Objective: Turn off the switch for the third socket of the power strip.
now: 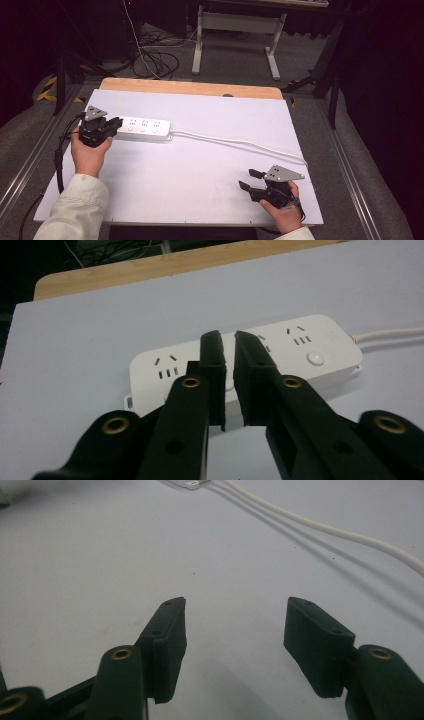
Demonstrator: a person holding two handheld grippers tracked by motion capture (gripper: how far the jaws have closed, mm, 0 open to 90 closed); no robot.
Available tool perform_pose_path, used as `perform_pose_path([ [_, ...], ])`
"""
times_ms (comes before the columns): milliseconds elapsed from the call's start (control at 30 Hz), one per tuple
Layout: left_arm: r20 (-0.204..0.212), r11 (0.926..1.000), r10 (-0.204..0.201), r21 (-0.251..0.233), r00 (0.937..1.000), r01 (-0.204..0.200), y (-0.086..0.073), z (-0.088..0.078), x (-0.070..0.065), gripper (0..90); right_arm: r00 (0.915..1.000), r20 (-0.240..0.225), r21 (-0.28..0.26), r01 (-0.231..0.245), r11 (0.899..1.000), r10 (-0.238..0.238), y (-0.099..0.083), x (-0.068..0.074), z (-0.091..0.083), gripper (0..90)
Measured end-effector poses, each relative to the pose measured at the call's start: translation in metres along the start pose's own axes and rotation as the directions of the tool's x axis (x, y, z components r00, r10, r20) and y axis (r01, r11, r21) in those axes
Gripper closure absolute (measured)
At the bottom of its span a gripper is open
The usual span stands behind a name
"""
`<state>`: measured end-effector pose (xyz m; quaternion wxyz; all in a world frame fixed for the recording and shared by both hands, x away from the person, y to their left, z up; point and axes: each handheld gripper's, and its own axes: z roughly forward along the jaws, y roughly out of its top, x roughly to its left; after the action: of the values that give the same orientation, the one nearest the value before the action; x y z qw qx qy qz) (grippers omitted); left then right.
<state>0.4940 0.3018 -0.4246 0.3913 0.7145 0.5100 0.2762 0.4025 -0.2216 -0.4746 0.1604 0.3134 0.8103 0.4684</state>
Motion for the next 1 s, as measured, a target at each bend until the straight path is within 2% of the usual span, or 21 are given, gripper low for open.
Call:
perform_pose_path([
  [100, 0.006, 1.0000, -0.005, -0.006, 1.0000, 0.005, -0.002, 0.002, 0.003, 89.8, 1.0000, -0.001, 0.002, 0.001, 1.000, -0.001, 0.000, 0.000, 0.000, 42.1],
  [200, 0.044, 0.9992, 0.029, -0.028, 0.9986, -0.028, -0.009, 0.010, 0.008, 90.0, 1.0000, -0.001, 0.001, 0.002, 1.000, -0.002, 0.000, 0.000, 0.000, 42.2],
  [333, 0.050, 0.9996, 0.029, -0.009, 0.9983, -0.028, -0.011, 0.015, 0.008, 90.0, 1.0000, -0.002, 0.000, 0.003, 1.000, -0.003, 0.000, 0.000, 0.000, 42.2],
  [533, 0.074, 0.9994, 0.032, -0.014, 0.9967, -0.031, -0.016, 0.026, 0.008, 90.0, 1.0000, -0.003, 0.000, 0.005, 1.000, -0.005, 0.000, 0.000, 0.000, 42.2],
  [667, 0.089, 0.9985, 0.053, -0.013, 0.9946, -0.052, -0.018, 0.033, 0.006, 90.0, 1.0000, -0.004, 0.001, 0.006, 1.000, -0.006, 0.000, 0.000, 0.000, 42.2],
  [867, 0.081, 0.9981, 0.062, -0.007, 0.9948, -0.062, -0.021, 0.041, 0.003, 90.0, 1.0000, -0.006, 0.001, 0.006, 1.000, -0.006, 0.000, 0.001, 0.001, 42.2],
  [1000, 0.062, 0.9964, 0.085, -0.004, 0.9944, -0.085, -0.022, 0.046, 0.000, 90.0, 0.9999, -0.008, 0.003, 0.009, 1.000, -0.009, 0.000, 0.001, 0.002, 42.2],
])
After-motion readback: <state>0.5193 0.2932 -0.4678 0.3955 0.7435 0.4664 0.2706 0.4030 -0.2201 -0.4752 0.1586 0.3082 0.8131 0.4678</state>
